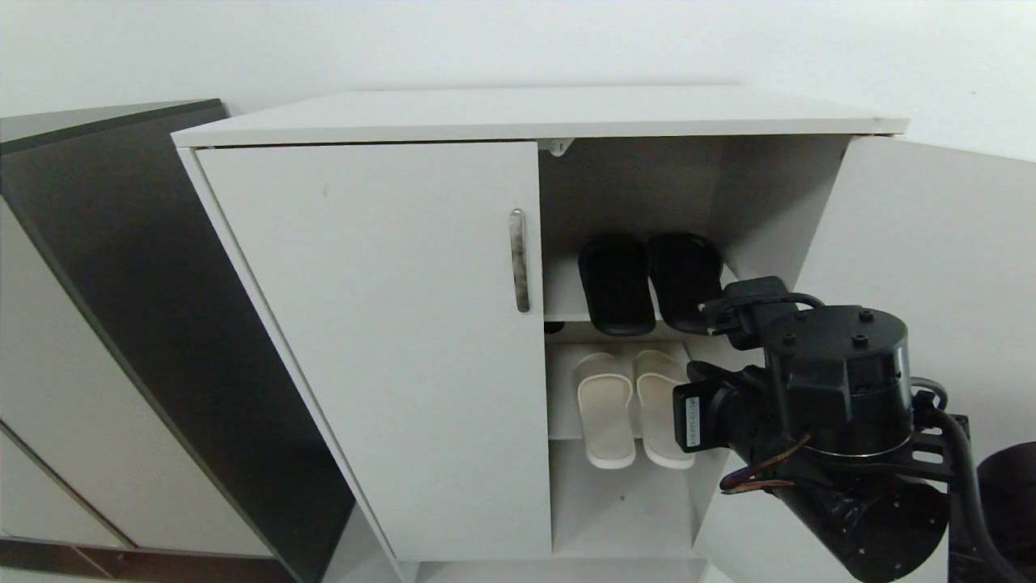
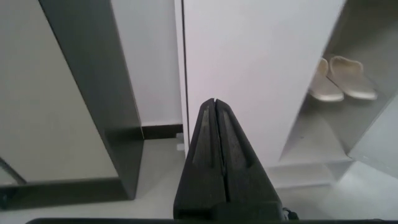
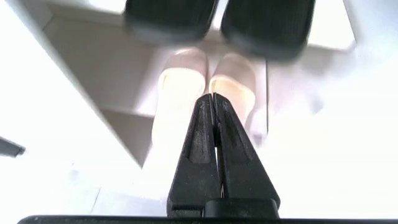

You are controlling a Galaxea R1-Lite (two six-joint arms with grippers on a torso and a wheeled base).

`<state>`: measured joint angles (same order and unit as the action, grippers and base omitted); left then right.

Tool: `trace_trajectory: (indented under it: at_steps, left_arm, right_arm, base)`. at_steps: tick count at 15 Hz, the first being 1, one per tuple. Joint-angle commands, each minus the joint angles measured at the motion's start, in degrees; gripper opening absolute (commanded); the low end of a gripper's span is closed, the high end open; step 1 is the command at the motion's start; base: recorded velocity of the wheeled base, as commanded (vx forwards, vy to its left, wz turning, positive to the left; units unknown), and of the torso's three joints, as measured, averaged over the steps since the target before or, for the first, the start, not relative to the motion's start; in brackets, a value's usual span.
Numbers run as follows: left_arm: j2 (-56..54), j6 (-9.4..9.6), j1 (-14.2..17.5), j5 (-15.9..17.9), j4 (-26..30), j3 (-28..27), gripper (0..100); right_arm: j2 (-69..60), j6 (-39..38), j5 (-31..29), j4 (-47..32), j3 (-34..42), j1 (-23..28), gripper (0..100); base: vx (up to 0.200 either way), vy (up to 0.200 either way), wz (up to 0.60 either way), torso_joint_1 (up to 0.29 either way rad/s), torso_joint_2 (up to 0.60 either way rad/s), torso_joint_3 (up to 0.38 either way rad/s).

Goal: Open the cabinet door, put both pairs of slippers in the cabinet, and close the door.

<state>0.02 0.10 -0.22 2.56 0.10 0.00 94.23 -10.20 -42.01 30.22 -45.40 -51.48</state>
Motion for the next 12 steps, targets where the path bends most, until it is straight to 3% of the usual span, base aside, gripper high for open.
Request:
trace_trajectory:
  at_steps: [1,9,12]
  left_arm:
    - [0.1,-0.01,0.0,0.0,0.0,0.0,0]
    - [0.0,-0.01,0.0,0.0,0.0,0.0,0]
    - [0.1,-0.01,0.0,0.0,0.0,0.0,0]
  right_arm:
    - [0.5,0.0,-0.1,0.0,0.0,0.0,0]
    - [0.4,0.1,0.2,0.0,1.6,0.4,0]
    - [0.3,1.7,0.3,0.0,3.1,0.6,0]
  base:
    - [-0.200,0.000,0.00,0.002,0.00,0.002]
    - [-0.200,0.000,0.00,0.003,0.00,0.002]
    - [0.000,0.000,0.00,0.000,0.00,0.000]
